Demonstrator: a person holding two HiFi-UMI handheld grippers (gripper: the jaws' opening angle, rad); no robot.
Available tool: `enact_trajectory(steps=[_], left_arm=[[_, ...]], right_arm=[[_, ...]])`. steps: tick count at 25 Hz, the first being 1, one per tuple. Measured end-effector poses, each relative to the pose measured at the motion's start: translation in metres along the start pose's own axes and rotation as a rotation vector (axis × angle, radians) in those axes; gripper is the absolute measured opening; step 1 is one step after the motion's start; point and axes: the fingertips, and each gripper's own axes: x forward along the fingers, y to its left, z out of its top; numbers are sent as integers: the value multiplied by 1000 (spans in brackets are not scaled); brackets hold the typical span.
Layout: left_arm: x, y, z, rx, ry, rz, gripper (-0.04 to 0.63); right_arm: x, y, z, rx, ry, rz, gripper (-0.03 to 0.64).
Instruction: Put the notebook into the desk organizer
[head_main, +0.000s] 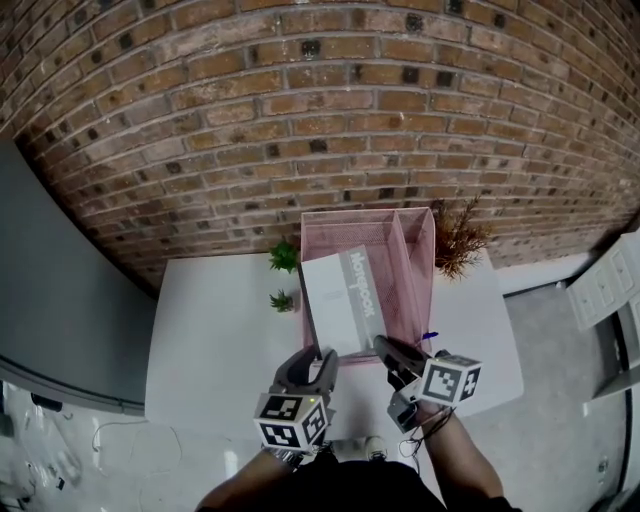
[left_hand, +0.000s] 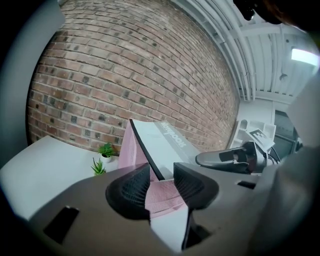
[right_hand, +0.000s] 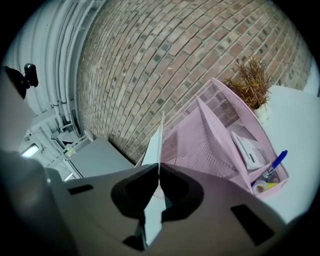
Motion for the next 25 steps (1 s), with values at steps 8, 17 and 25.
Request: enact_trajectory(steps=[8,17,25], left_arm=[[-2,-2,-2,4,1,-1,137],[1,-14,1,39,-3,-35,137],[6,-24,0,60,4,-49,137]], right_arm=[[1,-15,8,51,-43,-56,26],[8,-9,10,-115,24,-80,77],[11,-1,-1,-180,104,-45,156]])
